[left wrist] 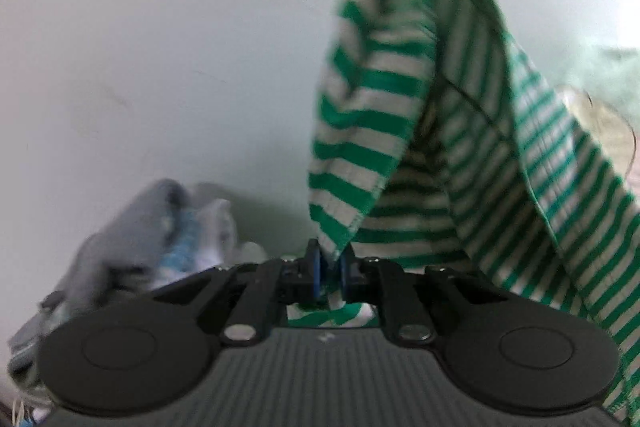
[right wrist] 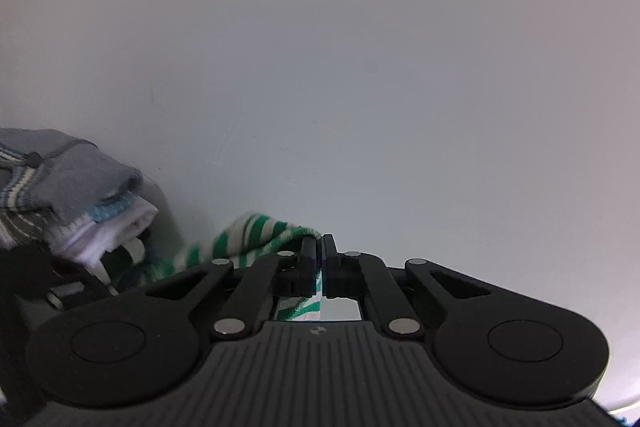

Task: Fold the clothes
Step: 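Grasp the shirt collar with the right gripper and lift it up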

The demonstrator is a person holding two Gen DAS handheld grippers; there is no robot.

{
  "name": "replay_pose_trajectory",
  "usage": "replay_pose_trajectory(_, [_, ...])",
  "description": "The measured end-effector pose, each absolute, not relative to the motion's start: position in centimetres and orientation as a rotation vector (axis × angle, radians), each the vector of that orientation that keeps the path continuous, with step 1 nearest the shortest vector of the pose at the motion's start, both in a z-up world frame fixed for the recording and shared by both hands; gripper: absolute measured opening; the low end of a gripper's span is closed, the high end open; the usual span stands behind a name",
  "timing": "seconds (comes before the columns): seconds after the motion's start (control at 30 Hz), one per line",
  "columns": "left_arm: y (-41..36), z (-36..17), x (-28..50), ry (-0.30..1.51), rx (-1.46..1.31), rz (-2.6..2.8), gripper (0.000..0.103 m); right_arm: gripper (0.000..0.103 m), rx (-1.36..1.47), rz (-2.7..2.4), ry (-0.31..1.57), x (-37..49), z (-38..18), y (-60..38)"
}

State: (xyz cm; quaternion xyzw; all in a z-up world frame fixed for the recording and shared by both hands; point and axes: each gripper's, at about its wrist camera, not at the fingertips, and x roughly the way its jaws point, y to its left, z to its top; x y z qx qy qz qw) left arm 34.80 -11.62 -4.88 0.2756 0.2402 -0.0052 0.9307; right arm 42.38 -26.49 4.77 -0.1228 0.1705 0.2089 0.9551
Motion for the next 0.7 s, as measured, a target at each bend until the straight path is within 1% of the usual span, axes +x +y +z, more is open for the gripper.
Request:
replay_pose_trajectory(0.1, [-10.3,-2.7,33.5,0.483,0.458,-0.012,0.011,0.000,-0.216,0.416,0.373,42.4,4.8,-27.1])
replay_pose_trajectory(0.2, [-10.0,-1.8,31.3,0.479,0.447,-0.018,0.011,0.001,-0.170,0.437,0.444,42.6,5.1,-27.5])
replay_pose_trajectory(0.33, [-9.5,-0.5,28.4,0.474,0.432,-0.027,0.011,0.001,0.025,0.499,0.457,41.8,6.8,-29.4])
replay_pose_trajectory(0.43, [-9.2,0.5,26.2,0.470,0.420,-0.033,0.011,0.001,0.000,0.482,0.443,39.5,7.8,-29.7])
replay_pose_trajectory(0.7, [-8.5,2.7,20.9,0.469,0.385,-0.065,0.012,0.001,0.053,0.573,0.428,31.5,10.6,-30.9])
